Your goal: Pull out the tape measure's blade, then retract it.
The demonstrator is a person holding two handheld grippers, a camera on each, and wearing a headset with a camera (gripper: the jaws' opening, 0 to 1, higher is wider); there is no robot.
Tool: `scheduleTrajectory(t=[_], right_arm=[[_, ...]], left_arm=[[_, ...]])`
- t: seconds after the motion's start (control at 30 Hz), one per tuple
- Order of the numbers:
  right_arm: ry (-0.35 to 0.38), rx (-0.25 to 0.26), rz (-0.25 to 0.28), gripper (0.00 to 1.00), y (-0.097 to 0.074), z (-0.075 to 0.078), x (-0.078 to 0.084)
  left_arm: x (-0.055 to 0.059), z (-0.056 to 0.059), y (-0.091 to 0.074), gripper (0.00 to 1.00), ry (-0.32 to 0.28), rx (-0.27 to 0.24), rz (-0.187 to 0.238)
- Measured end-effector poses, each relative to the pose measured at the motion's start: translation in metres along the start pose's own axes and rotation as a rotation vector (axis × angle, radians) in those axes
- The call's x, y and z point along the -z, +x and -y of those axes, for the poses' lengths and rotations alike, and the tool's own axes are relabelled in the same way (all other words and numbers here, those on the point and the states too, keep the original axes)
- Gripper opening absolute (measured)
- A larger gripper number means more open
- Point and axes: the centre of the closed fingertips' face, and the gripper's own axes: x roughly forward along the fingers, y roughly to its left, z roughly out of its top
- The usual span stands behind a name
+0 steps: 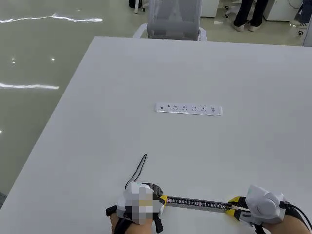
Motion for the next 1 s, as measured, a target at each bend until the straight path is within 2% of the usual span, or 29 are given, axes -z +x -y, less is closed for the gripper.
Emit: scheduleTrajectory(t=[1.0], right_arm=[[-0.017, -0.027, 0.001, 0.14, 0.007, -0.004, -0.01]], left_arm=[[0.0, 0.002, -0.001, 0.61, -0.003, 0.01, -0.005]])
